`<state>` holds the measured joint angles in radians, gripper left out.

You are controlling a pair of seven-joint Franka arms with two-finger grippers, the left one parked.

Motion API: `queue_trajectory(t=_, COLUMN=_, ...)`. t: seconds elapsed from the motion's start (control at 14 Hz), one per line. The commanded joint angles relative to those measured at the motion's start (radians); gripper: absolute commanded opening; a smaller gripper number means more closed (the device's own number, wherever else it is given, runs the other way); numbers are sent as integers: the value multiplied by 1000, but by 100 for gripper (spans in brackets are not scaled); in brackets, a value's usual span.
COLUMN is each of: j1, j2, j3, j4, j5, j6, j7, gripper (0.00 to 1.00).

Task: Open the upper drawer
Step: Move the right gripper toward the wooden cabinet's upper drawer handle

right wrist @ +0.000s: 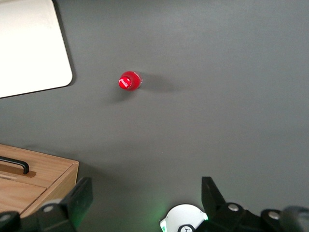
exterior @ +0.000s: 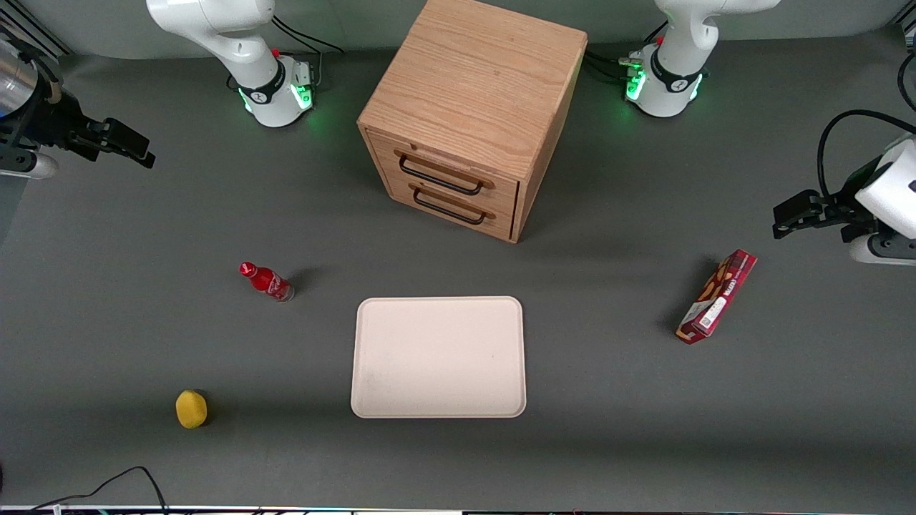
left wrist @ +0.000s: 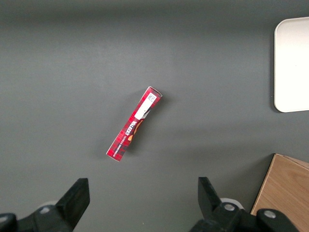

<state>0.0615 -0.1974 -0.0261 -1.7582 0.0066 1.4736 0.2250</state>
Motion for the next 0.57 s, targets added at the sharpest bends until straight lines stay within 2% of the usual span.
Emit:
queue_trajectory(t=0.0, j1=-3, j2=-5, j3=-12, j4=13, j5=10, j6=-22, j7=-30, gripper=100)
queue_trajectory(t=0.36, j1=9, j2=32, j3=-32, j4=33, j5=9, j6=-30, j7=-67, gripper=100)
queue_trajectory(t=0.43, j1=11, j2=27, j3=-23, j4=34, j5=10, j6=-41, j7=-93, gripper=100)
queue_trajectory(t=0.5, j1=11, j2=24, j3=-3, j4=46, j5=15, j6=-79, j7=-193, gripper=100)
